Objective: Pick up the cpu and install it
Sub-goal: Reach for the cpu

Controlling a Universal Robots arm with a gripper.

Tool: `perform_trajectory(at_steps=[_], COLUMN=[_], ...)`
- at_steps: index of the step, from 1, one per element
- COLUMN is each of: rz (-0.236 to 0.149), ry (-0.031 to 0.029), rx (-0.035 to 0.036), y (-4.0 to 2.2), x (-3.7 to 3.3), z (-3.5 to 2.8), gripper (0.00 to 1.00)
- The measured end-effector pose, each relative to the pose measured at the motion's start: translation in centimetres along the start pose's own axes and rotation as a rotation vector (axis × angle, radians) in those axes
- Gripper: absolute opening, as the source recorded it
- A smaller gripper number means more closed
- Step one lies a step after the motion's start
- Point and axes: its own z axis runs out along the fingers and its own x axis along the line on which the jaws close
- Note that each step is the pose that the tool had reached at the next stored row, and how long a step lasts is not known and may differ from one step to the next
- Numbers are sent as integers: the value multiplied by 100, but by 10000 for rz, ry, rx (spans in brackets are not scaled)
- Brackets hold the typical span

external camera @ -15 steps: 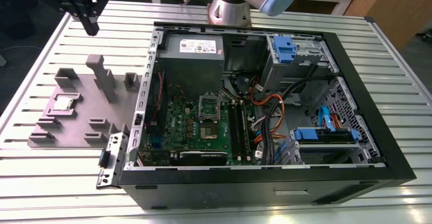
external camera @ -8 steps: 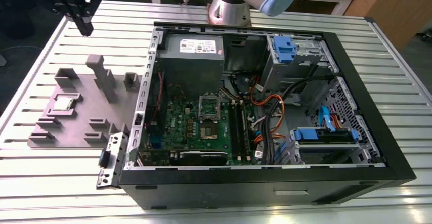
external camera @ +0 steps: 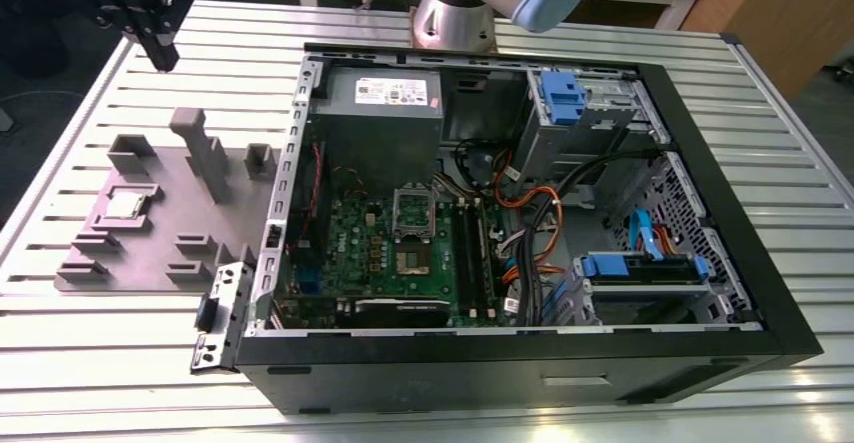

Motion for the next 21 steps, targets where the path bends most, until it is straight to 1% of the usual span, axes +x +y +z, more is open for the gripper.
perform_trajectory(at_steps=[6, 21], rz=[1, 0], ry=[0, 0], rx=[0, 0], y=[-1, -10], x=[7, 122], z=[0, -4], gripper=[11, 11])
